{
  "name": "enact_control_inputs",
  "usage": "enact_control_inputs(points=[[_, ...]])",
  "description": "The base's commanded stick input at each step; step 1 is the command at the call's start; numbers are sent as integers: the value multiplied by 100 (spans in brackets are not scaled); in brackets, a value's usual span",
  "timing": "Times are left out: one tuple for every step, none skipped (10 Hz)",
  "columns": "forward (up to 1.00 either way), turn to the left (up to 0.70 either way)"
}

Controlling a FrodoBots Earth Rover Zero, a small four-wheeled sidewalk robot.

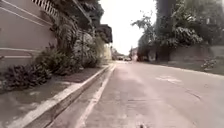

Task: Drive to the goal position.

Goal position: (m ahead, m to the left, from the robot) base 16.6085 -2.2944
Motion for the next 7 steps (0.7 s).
enact_control_inputs(points=[[70,-4],[70,0],[70,0],[70,0],[70,0],[70,0],[70,0]])
